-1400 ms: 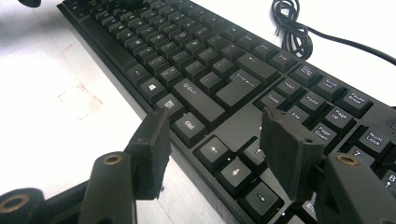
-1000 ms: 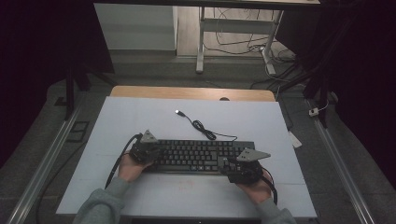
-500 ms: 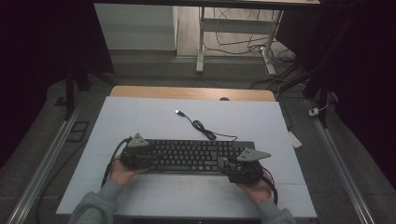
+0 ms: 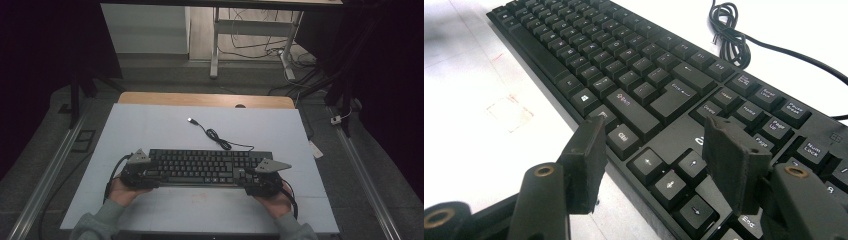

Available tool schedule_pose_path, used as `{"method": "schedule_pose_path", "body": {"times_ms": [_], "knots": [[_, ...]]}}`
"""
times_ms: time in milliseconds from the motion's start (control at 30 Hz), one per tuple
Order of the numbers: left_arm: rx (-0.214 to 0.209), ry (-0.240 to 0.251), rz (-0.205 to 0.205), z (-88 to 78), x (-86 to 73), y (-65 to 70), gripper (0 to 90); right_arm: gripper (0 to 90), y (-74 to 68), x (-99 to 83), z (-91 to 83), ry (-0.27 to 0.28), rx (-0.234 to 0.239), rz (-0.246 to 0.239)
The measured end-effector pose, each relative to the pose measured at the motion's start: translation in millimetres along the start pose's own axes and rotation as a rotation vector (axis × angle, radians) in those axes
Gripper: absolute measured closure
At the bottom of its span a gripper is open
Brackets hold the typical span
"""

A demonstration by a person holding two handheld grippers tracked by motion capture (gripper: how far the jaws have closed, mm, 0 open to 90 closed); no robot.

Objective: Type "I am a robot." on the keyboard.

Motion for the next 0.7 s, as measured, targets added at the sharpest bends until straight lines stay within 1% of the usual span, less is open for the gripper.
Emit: {"method": "schedule_pose_path", "body": {"times_ms": [133,367,567,700], "knots": [[-0.002,0.004,-0.001,-2.5,-1.3,0.6,31.8,43.3,-0.3,0.2,0.0,0.002,0.002,0.001],[-0.001,-0.002,-0.006,-2.3,-4.0,-1.3,31.4,43.3,-0.4,0.4,0.3,-0.002,0.002,-0.002],[0.001,-0.007,-0.001,-1.4,-4.5,-2.2,31.3,43.3,-2.1,2.2,1.5,0.0,0.006,-0.007],[0.002,-0.008,-0.001,-1.1,-4.5,-2.5,31.3,43.4,-3.7,5.7,1.9,0.012,0.014,-0.002]]}}
Point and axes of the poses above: each handheld gripper's, and its own axes: z roughly forward along the jaws, x roughly out of its top, y roughly to its right, the point moved 8 cm from there along z, roughly forward along the jaws, and after that the axes turned 6 degrees about z, right-handed, at the moved point
